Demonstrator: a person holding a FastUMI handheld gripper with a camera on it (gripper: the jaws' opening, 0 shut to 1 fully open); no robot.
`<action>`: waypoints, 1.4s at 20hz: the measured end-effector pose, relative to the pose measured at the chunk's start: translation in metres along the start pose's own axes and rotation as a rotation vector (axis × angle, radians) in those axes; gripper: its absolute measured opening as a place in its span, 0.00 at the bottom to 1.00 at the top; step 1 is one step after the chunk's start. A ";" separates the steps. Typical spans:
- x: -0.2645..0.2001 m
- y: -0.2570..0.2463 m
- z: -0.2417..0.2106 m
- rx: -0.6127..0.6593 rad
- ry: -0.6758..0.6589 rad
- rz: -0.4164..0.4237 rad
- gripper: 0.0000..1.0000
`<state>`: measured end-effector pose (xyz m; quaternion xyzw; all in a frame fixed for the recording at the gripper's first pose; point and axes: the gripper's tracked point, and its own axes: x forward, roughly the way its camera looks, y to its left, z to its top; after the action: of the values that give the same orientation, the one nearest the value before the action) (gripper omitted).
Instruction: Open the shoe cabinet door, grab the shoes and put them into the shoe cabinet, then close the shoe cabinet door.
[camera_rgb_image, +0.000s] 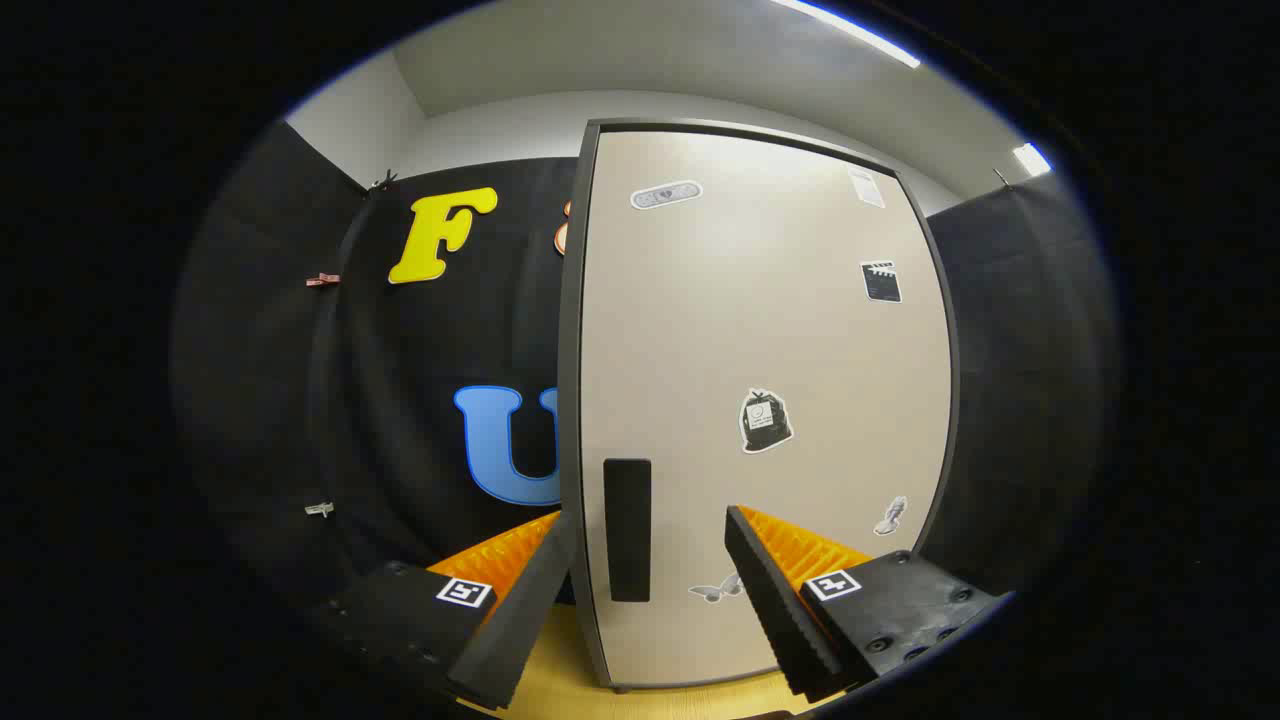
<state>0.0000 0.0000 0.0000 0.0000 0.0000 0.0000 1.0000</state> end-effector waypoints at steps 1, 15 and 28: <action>0.001 -0.001 0.000 -0.002 0.002 -0.004 0.97; 0.010 -0.001 -0.008 -0.004 0.020 0.007 0.97; 0.062 0.001 -0.052 -0.012 0.108 -0.004 0.95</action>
<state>0.0623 0.0007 -0.0521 -0.0059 0.0540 -0.0018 0.9985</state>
